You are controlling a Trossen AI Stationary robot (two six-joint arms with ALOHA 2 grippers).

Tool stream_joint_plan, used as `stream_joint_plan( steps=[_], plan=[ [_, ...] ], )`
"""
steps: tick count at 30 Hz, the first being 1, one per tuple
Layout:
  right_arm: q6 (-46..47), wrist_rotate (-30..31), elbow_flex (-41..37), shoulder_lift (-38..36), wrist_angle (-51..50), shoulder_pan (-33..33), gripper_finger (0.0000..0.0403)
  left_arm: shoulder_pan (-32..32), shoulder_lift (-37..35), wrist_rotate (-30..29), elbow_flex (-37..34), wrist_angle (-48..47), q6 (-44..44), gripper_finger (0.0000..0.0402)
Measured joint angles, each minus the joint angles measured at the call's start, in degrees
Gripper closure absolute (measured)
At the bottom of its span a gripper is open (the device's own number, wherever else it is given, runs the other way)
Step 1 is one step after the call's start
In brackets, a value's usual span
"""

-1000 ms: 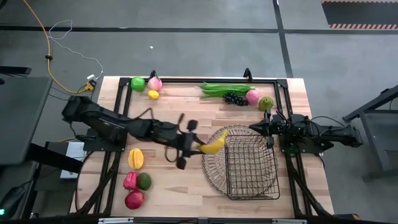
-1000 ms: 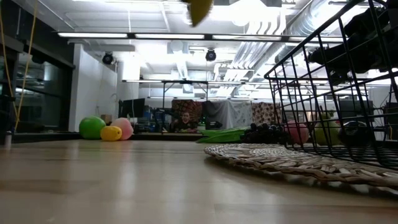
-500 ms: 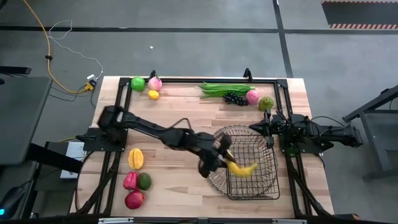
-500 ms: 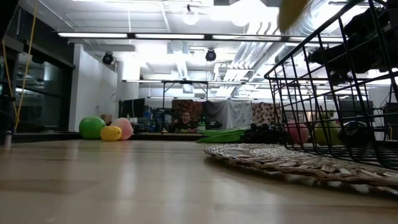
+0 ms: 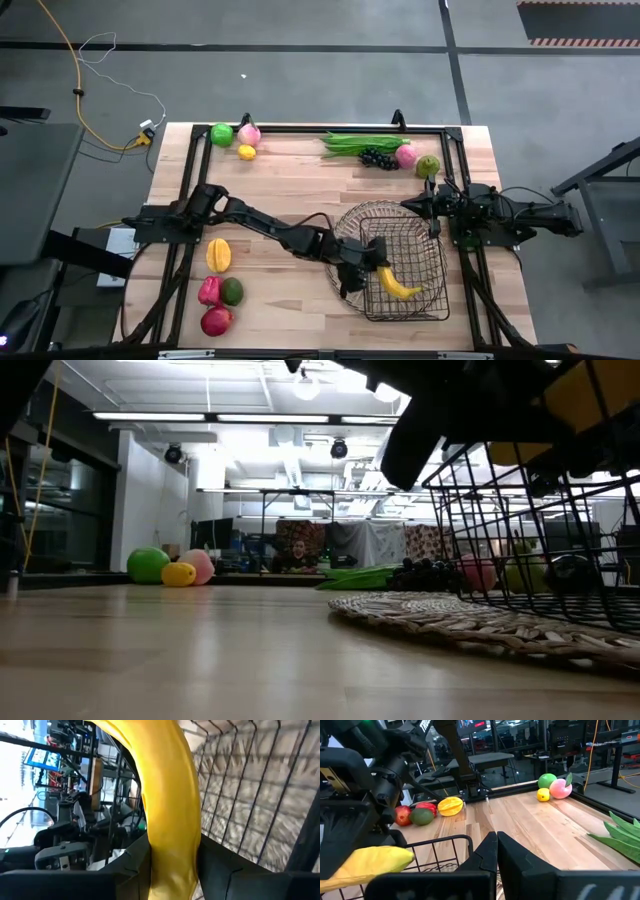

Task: Build produce basket
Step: Put the banana into the wire basket

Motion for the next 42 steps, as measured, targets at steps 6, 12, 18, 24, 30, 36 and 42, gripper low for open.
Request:
stream_joint_plan(
  steps=[6,12,18,24,30,36,42],
  plan=[
    [0.00,0.01,0.02,0.00,-0.01,0.00,0.0402,-0.64,-0.46,-1.69,-0.04,0.38,0.56,0.0289],
    [0.00,0.00,0.00,0.00,-0.02,0.00,0.0402,-0.64,-0.48,-3.88,-0.07,-0.22,0.55,0.0282],
    [0.00,0.01,0.00,0.00,-0.01,0.00,0.0402,-0.90,-0.57,-6.47,-0.07,-0.56,0.54,0.0249],
    [0.00,0.00,0.02,0.00,0.00,0.00,0.0402,-1.48,-0.67,-9.70,-0.07,-1.55,0.28,0.0219],
    [0.00,0.01,0.01,0.00,-0.01,0.00,0.0402,-1.88,-1.67,-9.91,-0.07,-2.23,-1.06,0.0206],
    [0.00,0.00,0.00,0.00,0.00,0.00,0.0402,-2.43,-3.76,-10.49,-0.13,-3.08,-2.95,0.0206],
    [0.00,0.00,0.00,-0.02,0.00,0.00,0.0402,-2.83,-7.62,-18.65,-0.17,-2.84,-1.79,0.0206]
  ],
)
